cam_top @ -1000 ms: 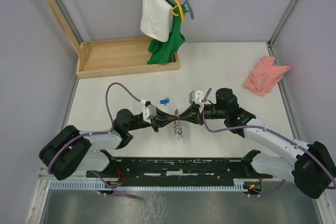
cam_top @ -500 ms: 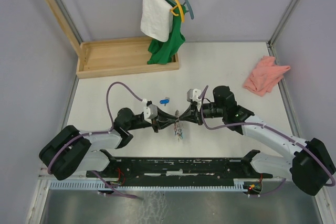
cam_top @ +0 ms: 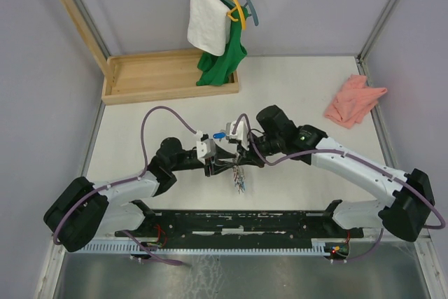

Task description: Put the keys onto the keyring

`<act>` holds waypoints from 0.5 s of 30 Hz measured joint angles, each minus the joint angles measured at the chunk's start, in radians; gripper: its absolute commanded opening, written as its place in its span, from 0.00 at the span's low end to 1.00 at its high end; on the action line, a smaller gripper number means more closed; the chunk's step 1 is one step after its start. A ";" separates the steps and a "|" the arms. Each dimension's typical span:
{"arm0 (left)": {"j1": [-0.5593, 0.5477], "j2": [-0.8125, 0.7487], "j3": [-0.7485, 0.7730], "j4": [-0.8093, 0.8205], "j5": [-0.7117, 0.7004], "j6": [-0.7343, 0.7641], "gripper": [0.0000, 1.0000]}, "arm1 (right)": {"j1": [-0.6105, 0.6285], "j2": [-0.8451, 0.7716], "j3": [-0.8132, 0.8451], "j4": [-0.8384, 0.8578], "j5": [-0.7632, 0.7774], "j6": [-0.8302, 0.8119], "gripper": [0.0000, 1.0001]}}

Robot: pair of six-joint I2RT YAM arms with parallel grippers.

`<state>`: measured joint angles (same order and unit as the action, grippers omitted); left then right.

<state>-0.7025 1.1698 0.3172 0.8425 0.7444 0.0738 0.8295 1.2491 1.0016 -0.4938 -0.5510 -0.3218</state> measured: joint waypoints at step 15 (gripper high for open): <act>0.000 -0.002 0.024 -0.109 0.066 0.041 0.04 | 0.100 0.146 0.215 -0.286 0.122 -0.142 0.01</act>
<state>-0.7021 1.1679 0.3412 0.7338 0.8104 0.1146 0.9291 1.3956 1.2163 -0.7803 -0.4290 -0.4637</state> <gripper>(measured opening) 0.216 0.013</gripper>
